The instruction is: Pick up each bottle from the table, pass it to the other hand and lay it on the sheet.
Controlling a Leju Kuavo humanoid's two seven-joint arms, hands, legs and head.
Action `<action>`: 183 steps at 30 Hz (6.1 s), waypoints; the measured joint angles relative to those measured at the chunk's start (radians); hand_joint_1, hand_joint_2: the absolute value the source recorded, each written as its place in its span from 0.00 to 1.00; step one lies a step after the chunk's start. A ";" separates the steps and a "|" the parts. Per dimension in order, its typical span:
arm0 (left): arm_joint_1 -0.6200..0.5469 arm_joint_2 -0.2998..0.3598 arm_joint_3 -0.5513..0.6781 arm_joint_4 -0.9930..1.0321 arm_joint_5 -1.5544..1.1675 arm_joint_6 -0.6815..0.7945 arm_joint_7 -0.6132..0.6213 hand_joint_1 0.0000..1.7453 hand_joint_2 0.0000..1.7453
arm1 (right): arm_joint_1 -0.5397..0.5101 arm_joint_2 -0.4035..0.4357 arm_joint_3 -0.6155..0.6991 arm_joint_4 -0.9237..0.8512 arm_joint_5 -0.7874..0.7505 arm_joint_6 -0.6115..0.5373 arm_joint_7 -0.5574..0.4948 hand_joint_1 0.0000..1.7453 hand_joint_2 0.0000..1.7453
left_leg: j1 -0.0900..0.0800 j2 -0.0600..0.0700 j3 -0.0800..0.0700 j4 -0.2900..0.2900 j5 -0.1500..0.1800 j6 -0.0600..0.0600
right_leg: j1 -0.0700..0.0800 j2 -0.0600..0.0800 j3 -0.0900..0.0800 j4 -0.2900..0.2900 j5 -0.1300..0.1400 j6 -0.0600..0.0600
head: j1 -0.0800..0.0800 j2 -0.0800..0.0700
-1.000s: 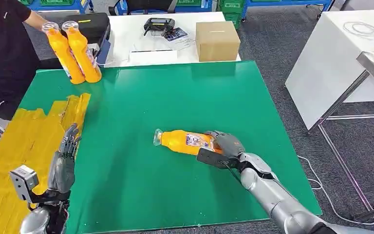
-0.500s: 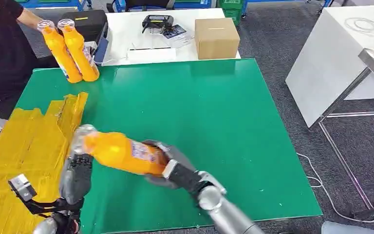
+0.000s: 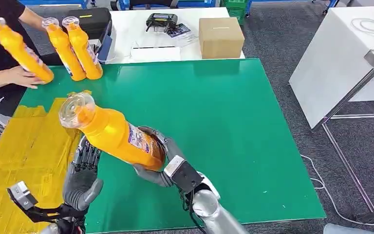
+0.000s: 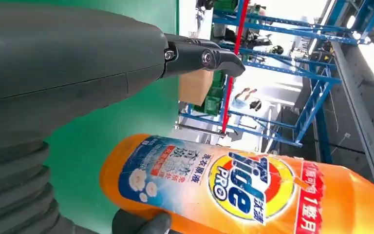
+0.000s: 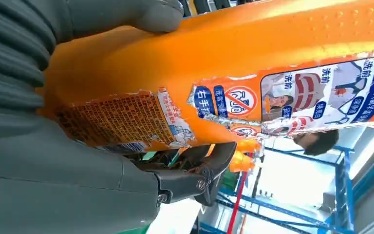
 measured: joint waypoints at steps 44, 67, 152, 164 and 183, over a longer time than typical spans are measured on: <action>-0.019 0.003 -0.007 -0.002 0.060 -0.050 0.037 0.00 1.00 | 0.004 0.056 0.097 0.358 0.249 0.038 0.001 1.00 1.00 | 0.000 0.000 -0.001 0.000 0.000 0.000 | 0.000 0.000 -0.002 0.000 0.000 0.000 | 0.000 0.000; -0.037 0.010 -0.077 0.042 -0.057 0.007 0.051 1.00 1.00 | 0.003 0.060 0.101 0.426 0.278 0.037 0.001 1.00 1.00 | 0.000 0.000 -0.001 0.000 0.000 0.000 | 0.000 0.000 -0.002 0.000 0.000 0.000 | 0.000 0.000; 0.080 0.204 -0.007 0.021 -0.140 -0.036 0.111 0.00 0.00 | -0.008 -0.043 0.017 0.243 0.340 -0.011 0.050 1.00 1.00 | 0.000 -0.001 -0.002 0.000 0.000 0.000 | 0.000 -0.001 -0.001 0.000 0.000 0.000 | 0.000 0.000; 0.081 0.197 -0.018 0.018 -0.097 -0.034 0.101 0.00 0.00 | -0.008 -0.043 0.013 0.241 0.344 -0.012 0.041 1.00 1.00 | 0.000 -0.001 -0.002 0.000 0.000 0.000 | 0.000 -0.001 -0.001 0.000 0.000 0.000 | 0.000 0.000; -0.006 0.087 -0.055 0.021 -0.087 0.036 0.051 0.00 0.00 | -0.016 0.067 0.120 0.260 0.277 0.032 0.039 1.00 1.00 | 0.000 -0.001 -0.002 0.000 0.000 0.000 | 0.000 -0.002 -0.001 0.000 0.000 0.000 | 0.000 0.000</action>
